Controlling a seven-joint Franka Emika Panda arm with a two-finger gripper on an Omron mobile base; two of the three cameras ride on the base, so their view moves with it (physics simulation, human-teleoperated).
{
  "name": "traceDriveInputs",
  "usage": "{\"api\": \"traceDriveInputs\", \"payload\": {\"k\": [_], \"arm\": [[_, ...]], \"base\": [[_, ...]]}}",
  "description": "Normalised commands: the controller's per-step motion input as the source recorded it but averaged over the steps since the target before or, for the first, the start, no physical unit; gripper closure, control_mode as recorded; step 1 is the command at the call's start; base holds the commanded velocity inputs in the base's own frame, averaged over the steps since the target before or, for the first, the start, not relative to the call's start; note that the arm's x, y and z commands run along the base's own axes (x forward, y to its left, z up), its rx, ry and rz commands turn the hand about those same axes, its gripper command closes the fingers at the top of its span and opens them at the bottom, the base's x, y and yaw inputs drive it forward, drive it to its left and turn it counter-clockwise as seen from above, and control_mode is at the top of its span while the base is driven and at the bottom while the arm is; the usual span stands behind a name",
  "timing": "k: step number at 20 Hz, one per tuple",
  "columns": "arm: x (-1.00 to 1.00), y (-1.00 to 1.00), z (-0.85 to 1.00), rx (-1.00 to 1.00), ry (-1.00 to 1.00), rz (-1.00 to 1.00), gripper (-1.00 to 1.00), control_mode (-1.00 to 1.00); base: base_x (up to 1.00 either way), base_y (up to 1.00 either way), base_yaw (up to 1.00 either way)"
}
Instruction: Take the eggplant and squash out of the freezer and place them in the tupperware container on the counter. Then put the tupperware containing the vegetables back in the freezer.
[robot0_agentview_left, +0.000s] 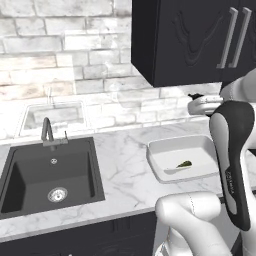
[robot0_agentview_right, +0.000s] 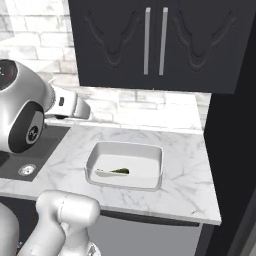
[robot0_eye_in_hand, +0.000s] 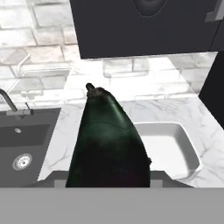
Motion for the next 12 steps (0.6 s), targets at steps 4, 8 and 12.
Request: {"api": "traceDriveInputs", "payload": {"k": [4, 8, 12], "arm": [[0.00, 0.00, -0.21, 0.00, 0.20, -0.12, 1.00, -1.00], [0.00, 0.07, -0.38, -0.01, 0.25, -0.21, 1.00, -1.00], [0.04, 0.00, -0.36, 0.00, 0.19, -0.20, 1.00, -1.00]], "base": [[0.00, 0.00, 0.00], [0.00, 0.00, 0.00], [0.00, 0.00, 0.00]]}}
